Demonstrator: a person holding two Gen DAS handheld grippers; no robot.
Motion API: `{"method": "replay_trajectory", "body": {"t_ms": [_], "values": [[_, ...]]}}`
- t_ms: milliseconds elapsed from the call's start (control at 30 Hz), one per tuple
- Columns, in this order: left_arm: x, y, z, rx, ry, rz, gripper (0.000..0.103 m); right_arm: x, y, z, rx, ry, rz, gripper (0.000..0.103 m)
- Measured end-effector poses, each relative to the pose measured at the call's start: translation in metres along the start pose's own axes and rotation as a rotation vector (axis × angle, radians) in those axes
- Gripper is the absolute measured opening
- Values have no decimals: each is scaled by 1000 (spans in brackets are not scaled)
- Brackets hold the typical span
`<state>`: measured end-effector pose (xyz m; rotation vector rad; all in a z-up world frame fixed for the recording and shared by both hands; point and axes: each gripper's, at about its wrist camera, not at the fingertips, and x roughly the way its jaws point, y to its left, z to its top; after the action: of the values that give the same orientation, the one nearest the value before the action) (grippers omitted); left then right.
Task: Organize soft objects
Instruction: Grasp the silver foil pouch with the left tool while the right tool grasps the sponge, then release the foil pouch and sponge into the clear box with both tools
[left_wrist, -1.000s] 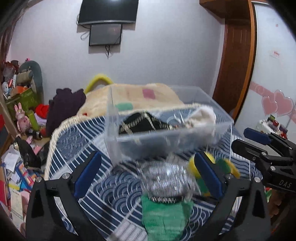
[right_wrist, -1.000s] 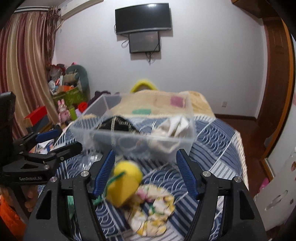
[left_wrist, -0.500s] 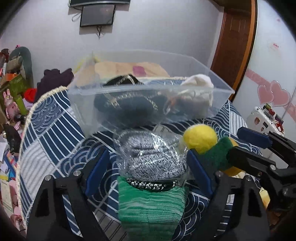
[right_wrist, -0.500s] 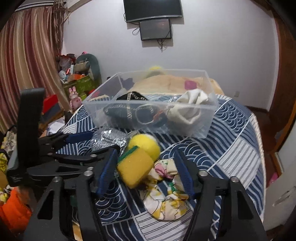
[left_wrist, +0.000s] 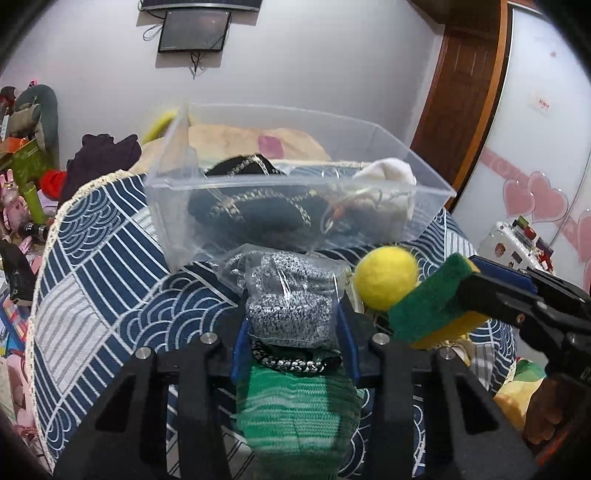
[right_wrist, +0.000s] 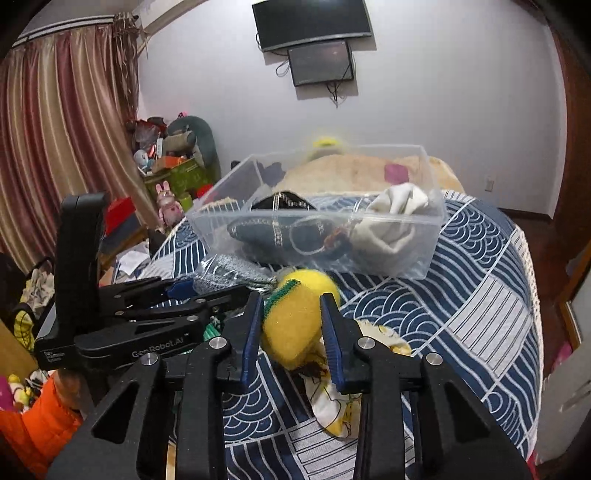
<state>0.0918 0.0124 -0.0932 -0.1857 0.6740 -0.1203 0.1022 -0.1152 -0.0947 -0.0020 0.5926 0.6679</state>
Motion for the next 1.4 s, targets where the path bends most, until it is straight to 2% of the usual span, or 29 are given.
{"method": "replay_trajectory", "body": {"t_ms": [367, 633, 800, 1033, 1233, 1400], "values": [[-40, 11, 17, -8, -109, 6, 40, -19, -3, 15, 3, -76, -40, 28], [-54, 11, 43, -2, -193, 20, 40, -25, -9, 49, 2, -167, -76, 28], [-49, 16, 61, -7, -231, 36, 40, -18, -11, 70, -7, -204, -99, 28], [-20, 21, 77, -11, -206, 45, 40, 9, -8, 86, -25, -201, -104, 28], [7, 14, 80, 16, -178, 56, 41, 34, -17, 84, -17, -165, -104, 28], [32, 11, 75, 57, -129, 104, 42, 56, -26, 74, -2, -78, -116, 31]]}}
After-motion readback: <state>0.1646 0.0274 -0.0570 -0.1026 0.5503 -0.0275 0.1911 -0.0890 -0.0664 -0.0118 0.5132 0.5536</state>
